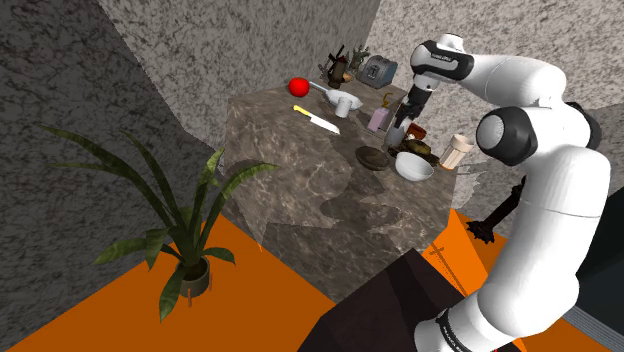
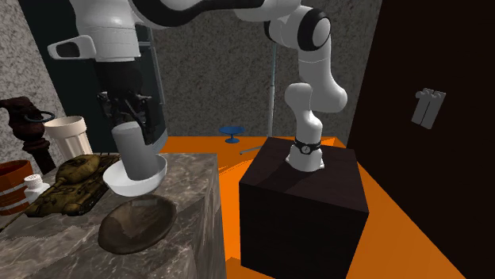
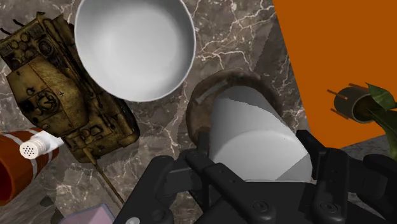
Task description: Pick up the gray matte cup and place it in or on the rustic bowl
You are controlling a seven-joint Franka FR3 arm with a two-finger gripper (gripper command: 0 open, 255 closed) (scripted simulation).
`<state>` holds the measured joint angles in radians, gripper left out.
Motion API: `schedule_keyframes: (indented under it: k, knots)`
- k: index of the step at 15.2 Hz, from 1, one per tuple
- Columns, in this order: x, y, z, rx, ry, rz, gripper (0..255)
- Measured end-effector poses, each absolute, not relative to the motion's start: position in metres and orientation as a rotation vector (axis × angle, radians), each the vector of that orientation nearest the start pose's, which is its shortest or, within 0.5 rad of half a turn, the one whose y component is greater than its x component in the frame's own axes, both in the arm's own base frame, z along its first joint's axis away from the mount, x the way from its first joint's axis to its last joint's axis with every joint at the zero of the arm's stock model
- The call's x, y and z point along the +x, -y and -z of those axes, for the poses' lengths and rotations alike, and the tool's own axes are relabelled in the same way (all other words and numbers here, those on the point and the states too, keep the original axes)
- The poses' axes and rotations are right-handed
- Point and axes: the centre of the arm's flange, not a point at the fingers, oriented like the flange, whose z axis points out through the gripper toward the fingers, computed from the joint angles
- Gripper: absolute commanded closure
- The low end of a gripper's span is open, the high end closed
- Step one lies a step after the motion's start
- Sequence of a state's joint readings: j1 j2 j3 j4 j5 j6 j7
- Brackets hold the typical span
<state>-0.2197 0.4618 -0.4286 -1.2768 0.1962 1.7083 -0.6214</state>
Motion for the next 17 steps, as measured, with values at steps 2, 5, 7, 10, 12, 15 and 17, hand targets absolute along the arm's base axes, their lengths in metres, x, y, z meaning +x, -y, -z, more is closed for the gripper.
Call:
schedule_keyframes:
  k: [2, 5, 7, 10, 12, 15, 17]
  knots:
    - [0.618, 0.349, -0.513, -3.141, -0.022, 0.019, 255]
    - [0.632, 0.346, -0.503, -3.139, -0.017, 0.018, 255]
    - [0.634, 0.347, -0.494, -3.139, -0.017, 0.018, 255]
    - [0.635, 0.346, -0.478, -3.139, -0.017, 0.018, 255]
    - [0.635, 0.346, -0.469, -3.139, -0.017, 0.018, 255]
    - [0.635, 0.347, -0.452, -3.139, -0.017, 0.017, 255]
    - [0.635, 0.347, -0.442, -3.139, -0.017, 0.018, 255]
